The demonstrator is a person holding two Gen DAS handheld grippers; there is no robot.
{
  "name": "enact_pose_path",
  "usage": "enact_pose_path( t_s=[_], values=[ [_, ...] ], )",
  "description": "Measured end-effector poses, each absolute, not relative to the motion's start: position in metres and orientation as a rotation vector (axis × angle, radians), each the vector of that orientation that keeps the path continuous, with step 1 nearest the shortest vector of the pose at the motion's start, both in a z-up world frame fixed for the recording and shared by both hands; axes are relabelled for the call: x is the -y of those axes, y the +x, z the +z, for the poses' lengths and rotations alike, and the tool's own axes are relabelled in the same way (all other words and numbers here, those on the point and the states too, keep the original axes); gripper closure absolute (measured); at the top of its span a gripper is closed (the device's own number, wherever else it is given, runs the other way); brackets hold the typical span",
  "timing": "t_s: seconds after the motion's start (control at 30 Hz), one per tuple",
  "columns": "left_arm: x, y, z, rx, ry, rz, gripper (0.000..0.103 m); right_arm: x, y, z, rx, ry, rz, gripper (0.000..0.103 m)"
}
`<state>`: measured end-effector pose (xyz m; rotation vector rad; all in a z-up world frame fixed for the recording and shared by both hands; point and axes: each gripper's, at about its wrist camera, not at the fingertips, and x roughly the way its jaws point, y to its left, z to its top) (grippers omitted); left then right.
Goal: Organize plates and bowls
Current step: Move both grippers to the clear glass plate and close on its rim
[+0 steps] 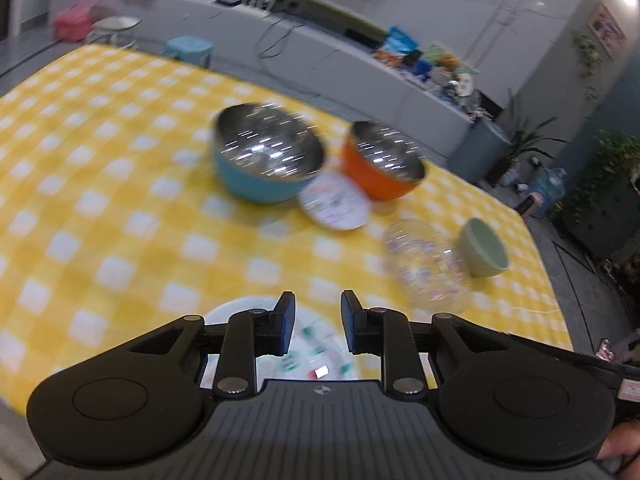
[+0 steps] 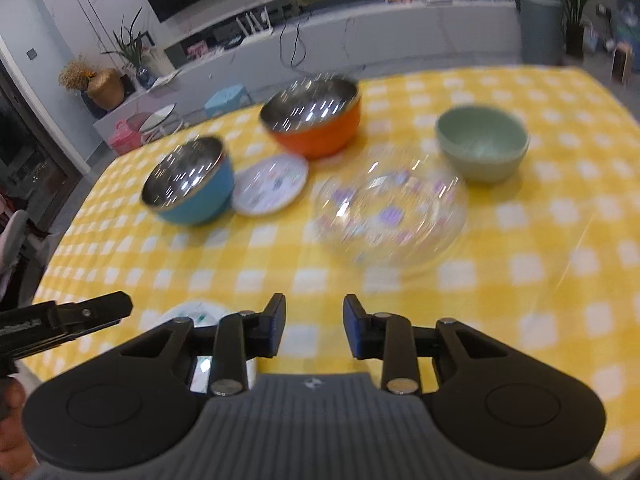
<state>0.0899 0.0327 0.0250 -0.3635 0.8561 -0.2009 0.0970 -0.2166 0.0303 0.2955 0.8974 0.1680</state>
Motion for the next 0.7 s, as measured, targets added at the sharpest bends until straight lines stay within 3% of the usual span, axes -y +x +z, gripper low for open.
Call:
enact_pose_path(
  t_s=[0.07, 0.3, 0.7],
  values=[
    [-0.017, 0.097, 0.027, -0.844, -0.353, -0.221, 0.070, 0.233, 0.104, 0.030, -0.878, 0.318, 0.131, 0.066],
    [0.029, 0.123, 0.022, -0.794, -0.349, -0.319, 0.060, 0.304, 0.120, 0.006, -0.813, 0.527, -0.003, 0.065],
    [0.060, 0.176, -0.029, -0.800, -0.354, -0.286, 0.059, 0.329, 0.163, -0.028, -0.749, 0.560, -0.025, 0.066]
  ],
)
